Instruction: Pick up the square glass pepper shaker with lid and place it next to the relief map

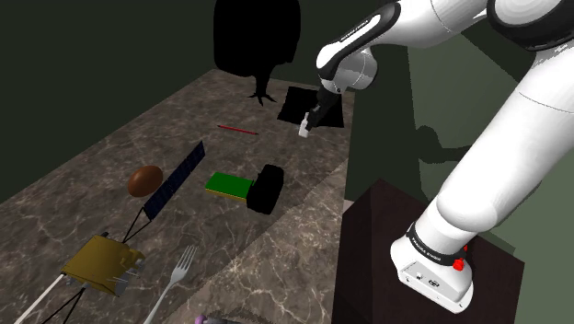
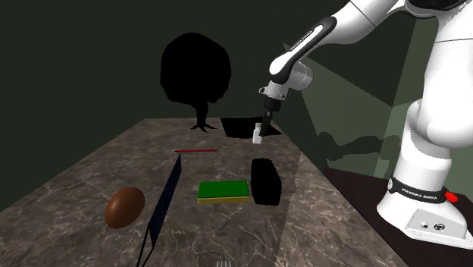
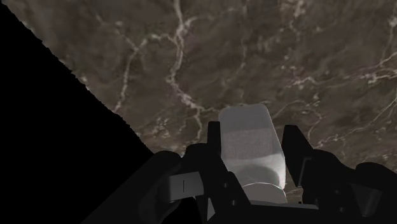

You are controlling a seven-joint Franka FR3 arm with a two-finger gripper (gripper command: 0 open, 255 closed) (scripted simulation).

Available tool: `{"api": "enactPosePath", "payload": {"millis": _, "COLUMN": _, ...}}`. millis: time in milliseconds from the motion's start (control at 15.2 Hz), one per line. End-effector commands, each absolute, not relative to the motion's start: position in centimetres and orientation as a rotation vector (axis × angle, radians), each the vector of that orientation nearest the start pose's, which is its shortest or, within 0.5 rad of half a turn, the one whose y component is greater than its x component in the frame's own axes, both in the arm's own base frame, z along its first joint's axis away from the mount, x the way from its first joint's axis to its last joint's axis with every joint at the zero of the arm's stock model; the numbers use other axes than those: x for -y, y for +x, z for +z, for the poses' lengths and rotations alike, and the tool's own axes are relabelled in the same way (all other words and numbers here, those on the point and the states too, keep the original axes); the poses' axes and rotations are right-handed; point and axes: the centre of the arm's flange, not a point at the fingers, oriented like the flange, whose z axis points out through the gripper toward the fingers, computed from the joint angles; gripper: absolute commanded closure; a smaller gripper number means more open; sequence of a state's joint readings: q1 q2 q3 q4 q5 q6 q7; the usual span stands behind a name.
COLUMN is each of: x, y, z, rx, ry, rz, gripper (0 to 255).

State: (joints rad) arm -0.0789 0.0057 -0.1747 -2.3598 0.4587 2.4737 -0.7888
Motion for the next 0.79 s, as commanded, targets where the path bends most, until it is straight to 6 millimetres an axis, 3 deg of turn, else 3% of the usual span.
{"api": "enactPosePath", "payload": {"millis": 0, "x": 12.9, "y": 49.4, "z": 33.5, "rx": 0.273, "ry": -2.9, "rz": -0.355, "gripper": 0}}
{"api": "enactPosePath", "payload": {"millis": 330, "x": 12.9, "y": 49.4, "z": 33.5, "rx": 0.273, "ry": -2.9, "rz": -0.355, "gripper": 0}}
{"api": "enactPosePath", "payload": {"millis": 594, "x": 14.1, "y": 48.3, "z": 38.3, "rx": 0.273, "ry": -2.9, "rz": -0.355, "gripper": 0}}
{"api": "enactPosePath", "payload": {"millis": 726, "x": 14.1, "y": 48.3, "z": 38.3, "rx": 0.273, "ry": -2.9, "rz": -0.355, "gripper": 0}}
